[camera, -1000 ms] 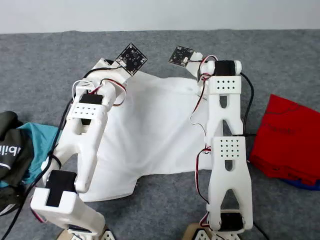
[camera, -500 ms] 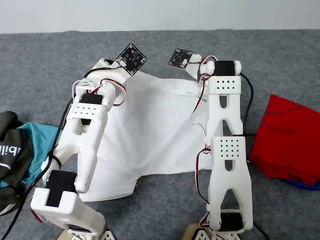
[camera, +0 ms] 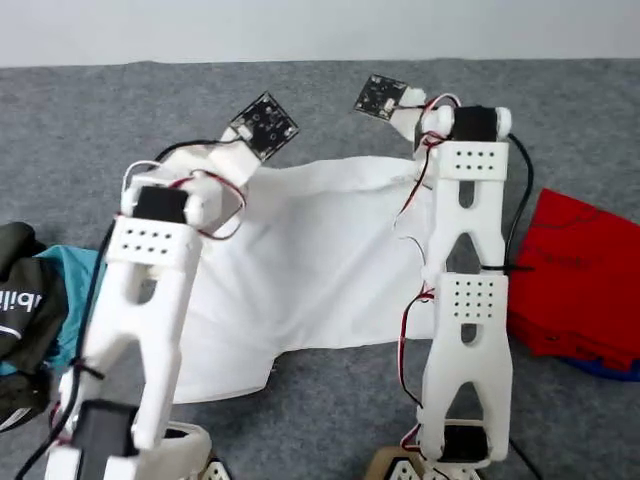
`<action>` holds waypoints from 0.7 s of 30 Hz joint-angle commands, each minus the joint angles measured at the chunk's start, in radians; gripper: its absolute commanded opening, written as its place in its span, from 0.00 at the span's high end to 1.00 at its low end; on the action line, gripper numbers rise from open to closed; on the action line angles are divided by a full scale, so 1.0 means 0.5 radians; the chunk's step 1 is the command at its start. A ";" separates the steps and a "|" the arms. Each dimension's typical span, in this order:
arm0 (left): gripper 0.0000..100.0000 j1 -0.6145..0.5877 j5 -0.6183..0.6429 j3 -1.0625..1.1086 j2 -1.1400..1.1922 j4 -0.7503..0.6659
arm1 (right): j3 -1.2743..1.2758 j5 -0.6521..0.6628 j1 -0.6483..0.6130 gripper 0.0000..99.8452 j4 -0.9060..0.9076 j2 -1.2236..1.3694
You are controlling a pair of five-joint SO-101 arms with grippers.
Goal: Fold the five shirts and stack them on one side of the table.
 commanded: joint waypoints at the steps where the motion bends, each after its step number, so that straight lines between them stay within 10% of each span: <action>1: 1.00 -0.086 -0.058 -0.081 -0.141 0.123 | 0.331 0.018 0.017 0.99 0.087 -0.345; 21: 1.00 -0.368 -0.666 -0.081 -0.153 1.200 | 2.363 0.015 -0.029 0.99 0.081 -1.723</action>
